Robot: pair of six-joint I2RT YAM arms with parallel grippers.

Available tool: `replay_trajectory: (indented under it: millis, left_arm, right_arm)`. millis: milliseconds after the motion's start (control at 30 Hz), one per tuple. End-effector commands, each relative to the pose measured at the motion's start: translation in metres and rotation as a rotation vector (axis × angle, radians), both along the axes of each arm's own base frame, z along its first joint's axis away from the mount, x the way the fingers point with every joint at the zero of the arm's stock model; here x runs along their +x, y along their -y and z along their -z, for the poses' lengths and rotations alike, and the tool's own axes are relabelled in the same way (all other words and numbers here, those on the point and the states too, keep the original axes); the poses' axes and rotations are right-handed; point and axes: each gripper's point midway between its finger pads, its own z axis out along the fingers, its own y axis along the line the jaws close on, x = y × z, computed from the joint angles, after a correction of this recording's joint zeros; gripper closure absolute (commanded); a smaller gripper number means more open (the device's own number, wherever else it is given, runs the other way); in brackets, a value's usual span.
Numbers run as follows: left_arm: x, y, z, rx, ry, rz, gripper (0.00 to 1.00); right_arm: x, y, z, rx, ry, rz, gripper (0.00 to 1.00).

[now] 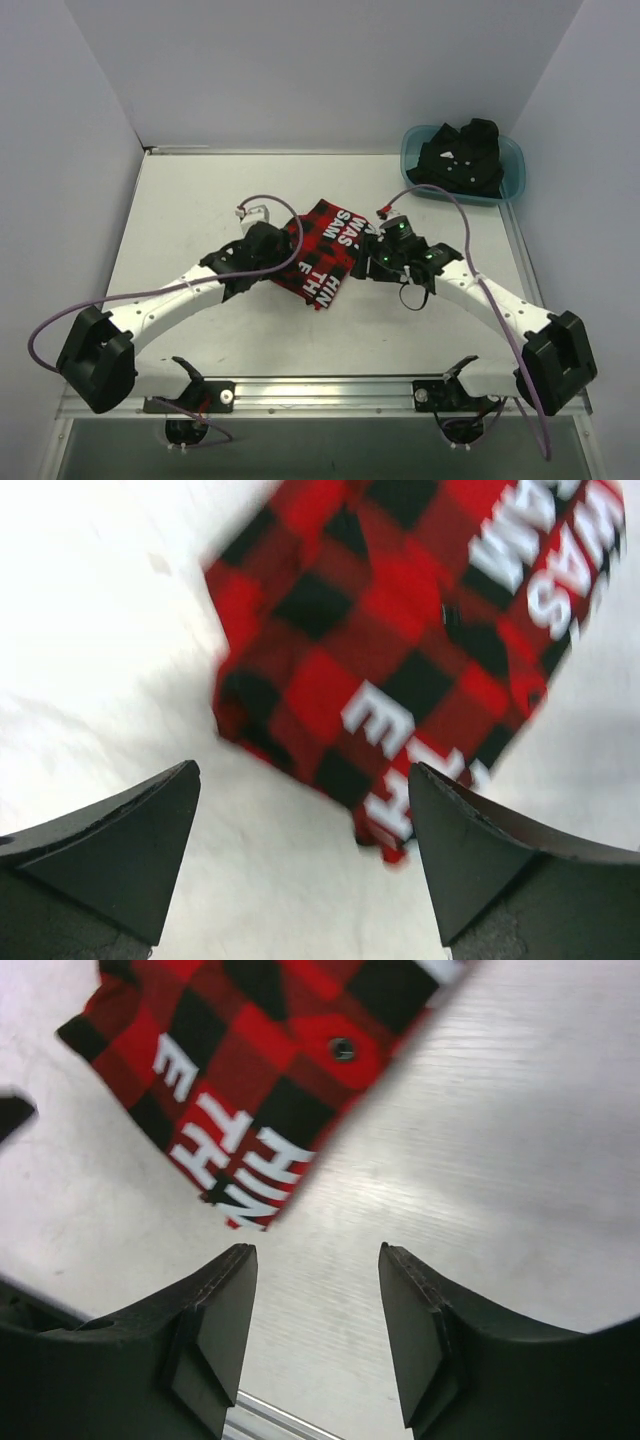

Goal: Fold and stack the long sleeve shirts
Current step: Fold the shirt

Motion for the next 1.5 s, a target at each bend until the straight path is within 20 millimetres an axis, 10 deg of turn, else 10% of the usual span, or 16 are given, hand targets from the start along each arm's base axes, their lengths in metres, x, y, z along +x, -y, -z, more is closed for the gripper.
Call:
replay_trajectory:
  millis: [0, 200, 700, 967, 1167, 1300, 1433, 1467]
  left_arm:
    - [-0.053, 0.023, 0.036, -0.199, -0.111, -0.097, 0.06]
    - [-0.075, 0.067, 0.059, -0.379, -0.133, -0.108, 0.06]
    - [-0.061, 0.107, 0.089, -0.433, -0.134, -0.148, 0.27]
    - [-0.075, 0.079, 0.106, -0.338, -0.204, -0.103, 0.93]
    - [-0.085, 0.002, 0.134, -0.181, -0.376, -0.003, 0.98]
    - [-0.082, -0.073, 0.137, -0.043, -0.437, -0.077, 0.85]
    - [-0.06, -0.113, 0.108, 0.066, -0.367, -0.176, 0.08]
    - [-0.051, -0.113, 0.097, 0.063, -0.333, -0.191, 0.03]
  right_arm:
    - [-0.013, 0.049, 0.008, -0.089, -0.014, 0.053, 0.47]
    - [-0.023, 0.075, 0.014, -0.056, -0.023, 0.114, 0.46]
    - [-0.033, 0.088, 0.025, -0.041, -0.05, 0.125, 0.46]
    - [-0.032, 0.087, 0.028, -0.042, -0.068, 0.127, 0.46]
    - [-0.032, 0.085, 0.025, -0.031, -0.069, 0.121, 0.46]
    - [-0.029, 0.085, 0.032, -0.046, -0.083, 0.124, 0.47]
    - [-0.016, 0.078, 0.03, -0.019, -0.092, 0.136, 0.47]
    - [-0.01, 0.074, 0.027, 0.002, -0.083, 0.134, 0.46]
